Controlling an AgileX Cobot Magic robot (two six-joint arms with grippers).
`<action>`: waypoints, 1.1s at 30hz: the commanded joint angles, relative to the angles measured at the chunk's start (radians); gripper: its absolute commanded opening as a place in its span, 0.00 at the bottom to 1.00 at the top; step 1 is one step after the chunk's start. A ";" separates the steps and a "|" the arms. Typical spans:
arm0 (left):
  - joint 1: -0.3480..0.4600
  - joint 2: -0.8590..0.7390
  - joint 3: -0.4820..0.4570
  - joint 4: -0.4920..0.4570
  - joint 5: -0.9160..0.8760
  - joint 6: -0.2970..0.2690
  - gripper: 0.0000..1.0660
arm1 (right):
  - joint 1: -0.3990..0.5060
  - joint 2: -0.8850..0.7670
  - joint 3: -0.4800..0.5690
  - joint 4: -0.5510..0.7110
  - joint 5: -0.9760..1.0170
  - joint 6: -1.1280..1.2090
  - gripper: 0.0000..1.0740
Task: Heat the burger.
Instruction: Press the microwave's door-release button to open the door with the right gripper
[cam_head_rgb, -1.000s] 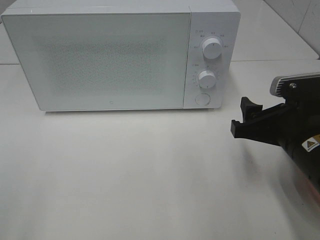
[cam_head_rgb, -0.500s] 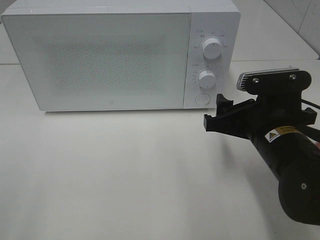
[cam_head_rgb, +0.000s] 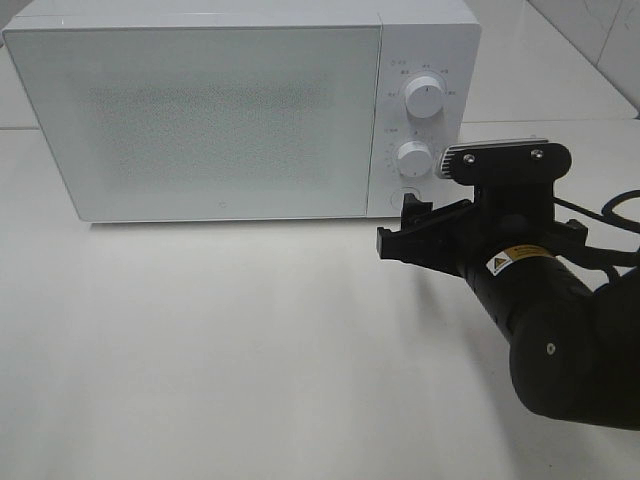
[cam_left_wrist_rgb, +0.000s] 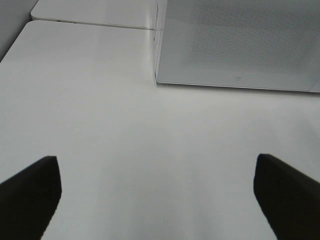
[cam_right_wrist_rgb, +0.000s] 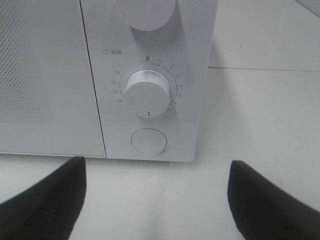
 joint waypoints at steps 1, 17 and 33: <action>0.001 -0.020 0.001 0.001 -0.009 0.000 0.94 | 0.002 -0.002 -0.008 -0.007 0.000 0.068 0.66; 0.001 -0.020 0.001 0.001 -0.009 0.000 0.94 | 0.002 -0.002 -0.008 -0.007 0.029 0.794 0.26; 0.001 -0.020 0.001 0.001 -0.009 0.000 0.94 | 0.002 -0.002 -0.008 -0.023 0.029 1.374 0.22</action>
